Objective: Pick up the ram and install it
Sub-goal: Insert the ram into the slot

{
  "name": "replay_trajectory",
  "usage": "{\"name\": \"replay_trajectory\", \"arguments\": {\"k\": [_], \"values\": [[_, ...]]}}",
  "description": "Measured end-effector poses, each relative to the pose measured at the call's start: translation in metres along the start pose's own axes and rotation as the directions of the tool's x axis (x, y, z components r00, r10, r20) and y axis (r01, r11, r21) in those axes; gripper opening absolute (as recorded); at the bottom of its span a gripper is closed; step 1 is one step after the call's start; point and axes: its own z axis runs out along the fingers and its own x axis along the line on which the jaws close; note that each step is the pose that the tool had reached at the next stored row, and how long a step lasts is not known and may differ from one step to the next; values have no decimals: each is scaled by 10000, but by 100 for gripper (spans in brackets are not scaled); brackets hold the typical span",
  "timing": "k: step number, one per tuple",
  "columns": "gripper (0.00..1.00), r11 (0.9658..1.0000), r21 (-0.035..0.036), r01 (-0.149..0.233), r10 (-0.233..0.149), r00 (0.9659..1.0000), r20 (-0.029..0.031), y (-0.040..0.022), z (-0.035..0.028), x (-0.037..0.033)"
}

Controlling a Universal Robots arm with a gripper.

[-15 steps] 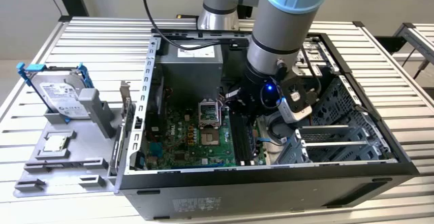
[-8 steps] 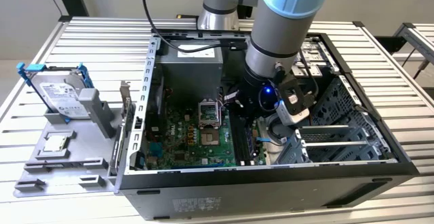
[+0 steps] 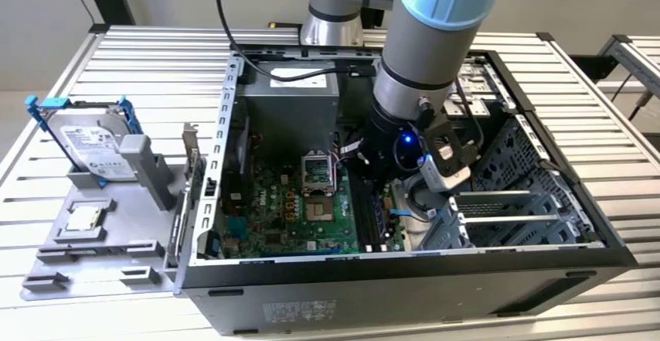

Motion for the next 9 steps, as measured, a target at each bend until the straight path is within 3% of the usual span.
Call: {"name": "replay_trajectory", "arguments": {"k": [9], "values": [[0,10000,4,-15,15,10000,-1,-1,0,0]]}}
